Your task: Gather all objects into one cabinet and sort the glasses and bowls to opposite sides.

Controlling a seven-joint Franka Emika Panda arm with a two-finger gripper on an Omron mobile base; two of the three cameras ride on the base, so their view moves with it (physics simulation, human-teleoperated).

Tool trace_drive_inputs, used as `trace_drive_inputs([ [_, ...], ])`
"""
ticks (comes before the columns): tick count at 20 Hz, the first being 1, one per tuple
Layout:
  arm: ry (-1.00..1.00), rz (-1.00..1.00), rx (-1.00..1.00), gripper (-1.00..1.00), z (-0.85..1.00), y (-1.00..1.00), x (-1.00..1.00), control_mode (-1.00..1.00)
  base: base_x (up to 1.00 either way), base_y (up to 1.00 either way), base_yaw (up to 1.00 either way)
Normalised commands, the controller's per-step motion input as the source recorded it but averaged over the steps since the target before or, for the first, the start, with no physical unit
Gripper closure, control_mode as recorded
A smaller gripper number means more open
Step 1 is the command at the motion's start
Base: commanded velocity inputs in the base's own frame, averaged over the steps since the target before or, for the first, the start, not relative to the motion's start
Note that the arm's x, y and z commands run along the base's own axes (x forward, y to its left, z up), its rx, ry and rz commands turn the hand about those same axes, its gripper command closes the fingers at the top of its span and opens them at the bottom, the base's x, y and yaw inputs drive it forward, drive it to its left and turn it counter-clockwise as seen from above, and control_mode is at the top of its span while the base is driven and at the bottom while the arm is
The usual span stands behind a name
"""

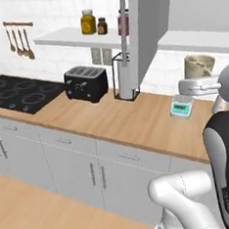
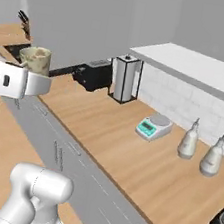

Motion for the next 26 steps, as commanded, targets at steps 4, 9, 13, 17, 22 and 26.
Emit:
trace_drive_inputs([
  [4,0.0,0.0,0.0,1.0,0.0,0.0,0.0,1.0,-0.14,0.29,0.81],
  [9,0.0,0.0,0.0,1.0,0.0,0.0,0.0,1.0,-0.15,0.23,0.84],
  [13,0.0,0.0,0.0,1.0,0.0,0.0,0.0,1.0,-0.08,0.21,0.84],
  [17,0.0,0.0,0.0,1.0,0.0,0.0,0.0,1.0,-0.04,0.05,0.81],
  [22,0.0,0.0,0.0,1.0,0.0,0.0,0.0,1.0,0.06,0.0,0.45],
  [26,0.0,0.0,0.0,1.0,0.0,0.0,0.0,1.0,0.59,0.0,0.07],
])
